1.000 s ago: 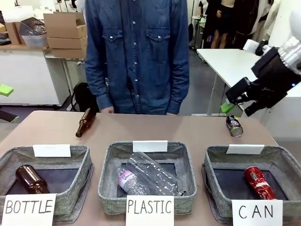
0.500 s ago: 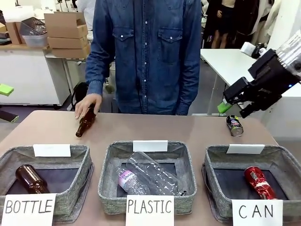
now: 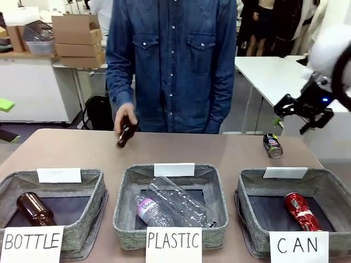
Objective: Sort the can waste into the basket.
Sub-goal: Pick up the can waste from the table and place it in the right Fabric basket.
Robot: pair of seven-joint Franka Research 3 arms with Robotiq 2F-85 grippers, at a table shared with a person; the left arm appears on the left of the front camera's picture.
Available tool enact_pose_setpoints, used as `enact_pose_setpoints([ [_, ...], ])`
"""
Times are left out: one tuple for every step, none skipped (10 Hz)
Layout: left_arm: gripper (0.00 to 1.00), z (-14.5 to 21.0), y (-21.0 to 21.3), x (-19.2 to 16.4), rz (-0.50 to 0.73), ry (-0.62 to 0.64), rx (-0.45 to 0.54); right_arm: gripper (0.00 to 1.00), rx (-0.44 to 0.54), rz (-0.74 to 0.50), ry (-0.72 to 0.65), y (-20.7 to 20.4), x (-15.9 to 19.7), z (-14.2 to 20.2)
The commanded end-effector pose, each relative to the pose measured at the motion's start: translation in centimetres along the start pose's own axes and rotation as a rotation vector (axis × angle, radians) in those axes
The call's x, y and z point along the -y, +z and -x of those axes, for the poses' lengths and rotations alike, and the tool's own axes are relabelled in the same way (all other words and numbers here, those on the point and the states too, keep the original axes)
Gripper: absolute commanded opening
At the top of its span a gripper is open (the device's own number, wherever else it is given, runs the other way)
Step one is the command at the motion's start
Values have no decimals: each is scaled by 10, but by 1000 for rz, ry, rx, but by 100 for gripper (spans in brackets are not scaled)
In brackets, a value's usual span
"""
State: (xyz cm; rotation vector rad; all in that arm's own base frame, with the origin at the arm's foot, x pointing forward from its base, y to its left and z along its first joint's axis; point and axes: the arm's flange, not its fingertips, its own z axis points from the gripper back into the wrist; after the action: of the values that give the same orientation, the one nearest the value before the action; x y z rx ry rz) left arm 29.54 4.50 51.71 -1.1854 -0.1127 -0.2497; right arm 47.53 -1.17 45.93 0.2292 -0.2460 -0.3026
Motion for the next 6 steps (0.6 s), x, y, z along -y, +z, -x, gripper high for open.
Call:
enact_pose_setpoints([
  [100, 3, 4, 0, -1, -17, -13, 100, 41, 68, -27, -30, -11, -28],
  [100, 3, 4, 0, -1, -17, -13, 100, 51, 101, -13, -60, -6, -42],
  [100, 3, 4, 0, -1, -17, -13, 100, 33, 108, -20, -92, -1, -52],
  [100, 3, 4, 0, -1, -17, -13, 100, 17, 123, -36, -114, 5, -57],
  [100, 3, 4, 0, -1, -17, -13, 100, -8, 107, -55, -129, 12, -61],
  [100, 3, 4, 0, -1, -17, -13, 100, 4, 143, -77, -143, 18, -65],
])
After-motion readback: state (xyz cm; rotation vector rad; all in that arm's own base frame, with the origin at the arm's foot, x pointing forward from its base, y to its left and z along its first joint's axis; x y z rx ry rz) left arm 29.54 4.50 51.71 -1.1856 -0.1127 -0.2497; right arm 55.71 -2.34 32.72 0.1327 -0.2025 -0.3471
